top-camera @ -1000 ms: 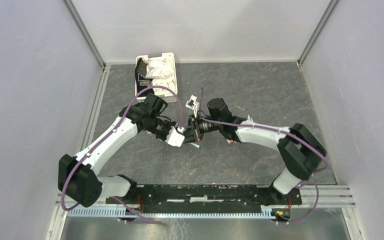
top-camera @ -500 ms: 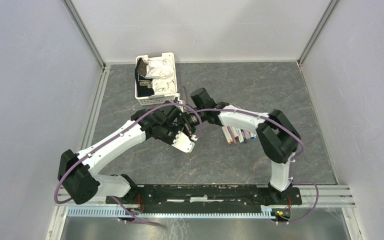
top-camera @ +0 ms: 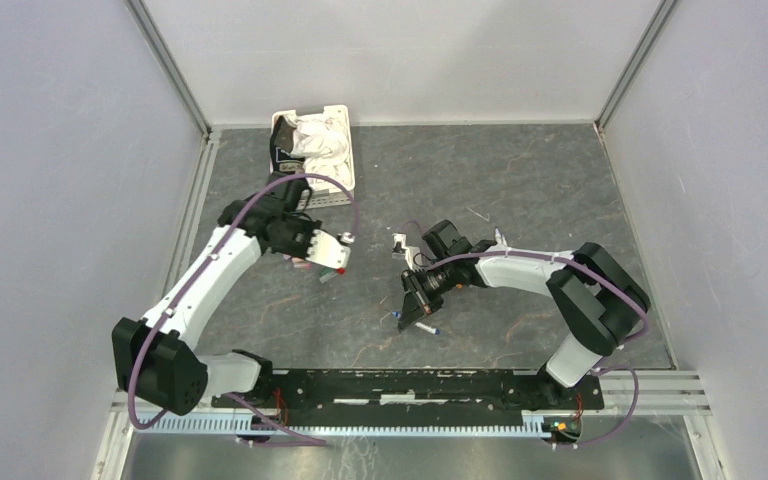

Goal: Open the pen caps

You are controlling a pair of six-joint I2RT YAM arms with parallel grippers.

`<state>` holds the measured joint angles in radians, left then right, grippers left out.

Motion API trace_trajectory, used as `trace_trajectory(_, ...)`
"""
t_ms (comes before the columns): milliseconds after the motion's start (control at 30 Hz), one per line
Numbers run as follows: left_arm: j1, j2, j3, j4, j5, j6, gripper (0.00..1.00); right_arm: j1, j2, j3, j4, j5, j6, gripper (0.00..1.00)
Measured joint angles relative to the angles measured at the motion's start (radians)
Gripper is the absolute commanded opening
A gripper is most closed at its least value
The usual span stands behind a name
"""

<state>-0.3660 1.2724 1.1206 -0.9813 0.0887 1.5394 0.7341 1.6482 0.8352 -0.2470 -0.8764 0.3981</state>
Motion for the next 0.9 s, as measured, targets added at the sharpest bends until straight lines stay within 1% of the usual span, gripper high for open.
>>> trace_trajectory(67,-0.045,-0.006,0.005,-0.013,0.011,-0.035,0.02,0.01,-0.007,0.01,-0.005,0.0,-0.003,0.0)
trace_trajectory(167,-0.074,-0.008,0.01,-0.008,0.032,-0.089,0.02,0.006,-0.011,0.033,-0.008,0.006,-0.019,0.0)
trace_trajectory(367,-0.071,0.041,0.016,0.026,0.104,-0.207,0.02,-0.033,-0.035,0.07,-0.072,0.079,-0.1,0.0)
trace_trajectory(467,-0.06,0.1,0.015,0.071,0.134,-0.253,0.02,-0.093,-0.06,0.07,-0.117,0.194,-0.125,0.0)
trace_trajectory(667,-0.055,0.223,-0.013,0.196,0.166,-0.344,0.04,-0.212,-0.16,0.071,-0.139,0.518,-0.129,0.0)
trace_trajectory(767,-0.055,0.29,-0.036,0.262,0.187,-0.38,0.07,-0.232,-0.201,0.071,-0.126,0.656,-0.121,0.0)
trace_trajectory(900,-0.055,0.363,-0.061,0.326,0.202,-0.403,0.13,-0.239,-0.212,0.071,-0.089,0.783,-0.108,0.0)
